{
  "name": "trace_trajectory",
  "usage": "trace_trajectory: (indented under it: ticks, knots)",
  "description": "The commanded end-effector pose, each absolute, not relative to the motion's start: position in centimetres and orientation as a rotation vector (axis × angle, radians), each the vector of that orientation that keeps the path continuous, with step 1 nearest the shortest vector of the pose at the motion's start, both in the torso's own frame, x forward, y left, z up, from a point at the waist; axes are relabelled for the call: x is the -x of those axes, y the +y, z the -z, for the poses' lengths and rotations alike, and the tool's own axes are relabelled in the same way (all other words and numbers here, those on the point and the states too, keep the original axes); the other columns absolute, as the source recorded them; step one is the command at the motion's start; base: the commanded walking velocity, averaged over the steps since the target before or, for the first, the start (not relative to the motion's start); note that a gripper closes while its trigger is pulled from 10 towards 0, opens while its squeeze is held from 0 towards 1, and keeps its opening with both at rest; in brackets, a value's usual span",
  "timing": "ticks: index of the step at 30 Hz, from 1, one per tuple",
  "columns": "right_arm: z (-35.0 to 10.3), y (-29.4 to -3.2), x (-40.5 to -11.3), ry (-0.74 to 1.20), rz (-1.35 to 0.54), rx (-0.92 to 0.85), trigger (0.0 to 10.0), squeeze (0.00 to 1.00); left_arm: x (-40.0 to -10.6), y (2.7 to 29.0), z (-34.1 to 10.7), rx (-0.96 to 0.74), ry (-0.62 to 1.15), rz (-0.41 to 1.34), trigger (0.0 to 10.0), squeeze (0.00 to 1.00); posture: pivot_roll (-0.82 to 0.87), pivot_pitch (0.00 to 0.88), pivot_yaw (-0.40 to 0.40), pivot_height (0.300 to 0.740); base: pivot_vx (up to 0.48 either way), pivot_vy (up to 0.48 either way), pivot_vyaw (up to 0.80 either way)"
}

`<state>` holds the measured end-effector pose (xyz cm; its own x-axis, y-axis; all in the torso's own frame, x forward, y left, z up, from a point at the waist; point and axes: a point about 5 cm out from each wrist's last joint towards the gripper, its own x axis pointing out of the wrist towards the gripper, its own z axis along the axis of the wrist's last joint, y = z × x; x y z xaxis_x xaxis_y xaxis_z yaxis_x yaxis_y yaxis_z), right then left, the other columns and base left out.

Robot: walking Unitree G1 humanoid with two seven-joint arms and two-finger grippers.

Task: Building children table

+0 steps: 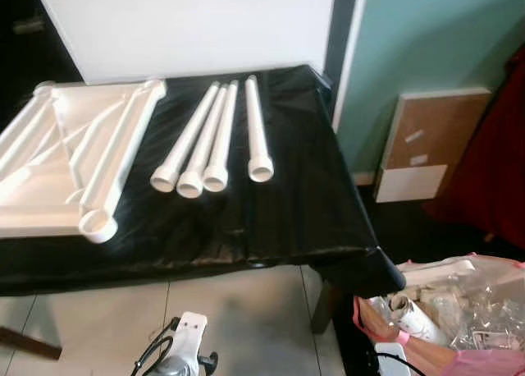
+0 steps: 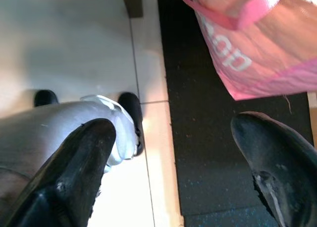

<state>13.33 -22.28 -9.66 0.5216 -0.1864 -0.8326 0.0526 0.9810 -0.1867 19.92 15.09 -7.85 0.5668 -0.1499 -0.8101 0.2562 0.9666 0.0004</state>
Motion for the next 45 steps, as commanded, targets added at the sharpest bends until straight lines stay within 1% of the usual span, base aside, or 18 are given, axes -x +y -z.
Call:
trace_trajectory:
  ticks: [1, 26, 34, 45]
  knots:
    - [10.0, -21.7, -12.8, 1.035, 0.136, 0.127, 10.0, 0.00, -18.8, 15.8, 8.4, -0.130, 0.986, 0.234, 10.0, 0.00, -0.04, 0.000, 0.053, 0.740, 0.000, 0.000, 0.00]
    - [10.2, -21.5, -12.3, 1.049, 0.105, 0.145, 10.0, 0.00, -18.7, 15.6, 8.5, -0.121, 1.001, 0.228, 10.0, 0.00, -0.03, 0.000, 0.044, 0.740, 0.000, 0.000, 0.00]
    - [10.3, -21.5, -11.8, 1.061, 0.114, 0.138, 10.0, 0.00, -18.6, 15.6, 8.5, -0.112, 1.005, 0.218, 10.0, 0.00, -0.03, 0.000, 0.058, 0.740, 0.000, 0.000, 0.00]
    - [10.5, -21.0, -11.5, 1.066, 0.124, 0.114, 10.0, 0.00, -18.5, 15.8, 8.6, -0.117, 1.012, 0.223, 10.0, 0.00, -0.02, 0.000, 0.076, 0.740, 0.000, 0.270, 0.00]
